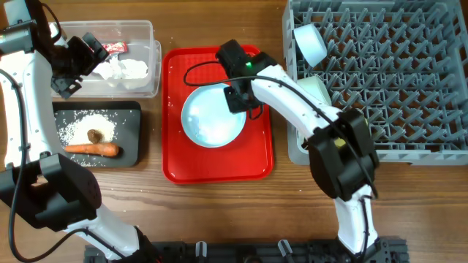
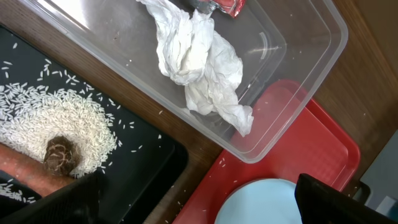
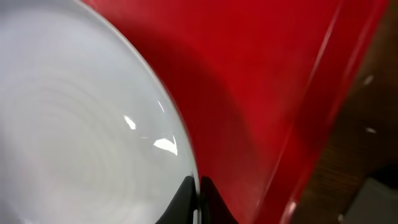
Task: Sort waste into correct bins and load items into the dishwasher rack
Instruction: 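Lift the plate with the right gripper and stand it upright in the rack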
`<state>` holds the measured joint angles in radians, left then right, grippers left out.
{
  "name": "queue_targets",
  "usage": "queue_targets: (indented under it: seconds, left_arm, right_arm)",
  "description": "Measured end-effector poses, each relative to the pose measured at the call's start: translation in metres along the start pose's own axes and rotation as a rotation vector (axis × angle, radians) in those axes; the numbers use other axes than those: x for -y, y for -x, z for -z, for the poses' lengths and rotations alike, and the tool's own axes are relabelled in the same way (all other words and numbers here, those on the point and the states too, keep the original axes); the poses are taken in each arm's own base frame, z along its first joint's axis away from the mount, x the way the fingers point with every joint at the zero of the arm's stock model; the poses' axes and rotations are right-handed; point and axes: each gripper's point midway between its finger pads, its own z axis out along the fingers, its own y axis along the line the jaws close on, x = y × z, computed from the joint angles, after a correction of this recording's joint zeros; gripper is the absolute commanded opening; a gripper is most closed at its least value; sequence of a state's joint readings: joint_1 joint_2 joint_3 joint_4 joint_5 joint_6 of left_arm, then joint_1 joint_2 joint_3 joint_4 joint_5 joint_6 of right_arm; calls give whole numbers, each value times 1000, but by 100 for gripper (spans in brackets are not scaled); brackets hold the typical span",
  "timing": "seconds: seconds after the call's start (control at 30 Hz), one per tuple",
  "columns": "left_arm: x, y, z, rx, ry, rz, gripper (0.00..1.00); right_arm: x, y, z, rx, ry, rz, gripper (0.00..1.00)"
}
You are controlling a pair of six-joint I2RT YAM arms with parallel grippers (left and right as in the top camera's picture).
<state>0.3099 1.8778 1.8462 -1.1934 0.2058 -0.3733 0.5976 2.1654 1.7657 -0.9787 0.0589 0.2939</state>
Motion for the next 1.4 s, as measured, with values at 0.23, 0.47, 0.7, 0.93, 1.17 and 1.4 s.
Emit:
queue_targets:
  seconds: [0.23,0.47,0.7,0.93,1.17,1.4]
  left_arm:
    - [0,0,0,0,0,0,100]
    - [0,0,0,0,0,0,100]
    - [0,0,0,0,0,0,100]
    - [0,0,0,0,0,0,100]
    - [0,0,0,0,0,0,100]
    - [0,0,0,0,0,0,100]
  right_arm:
    - [22,17,54,143,-97,-10,4]
    - [84,37,174,452,-366,-86,4]
    - [235,11,251,513,-848,-361,4]
    - [323,-14,258,450,-935,-535,4]
    - [340,3,202,312,-928,-405,4]
    - [342,13,165,245,-914,-338,55]
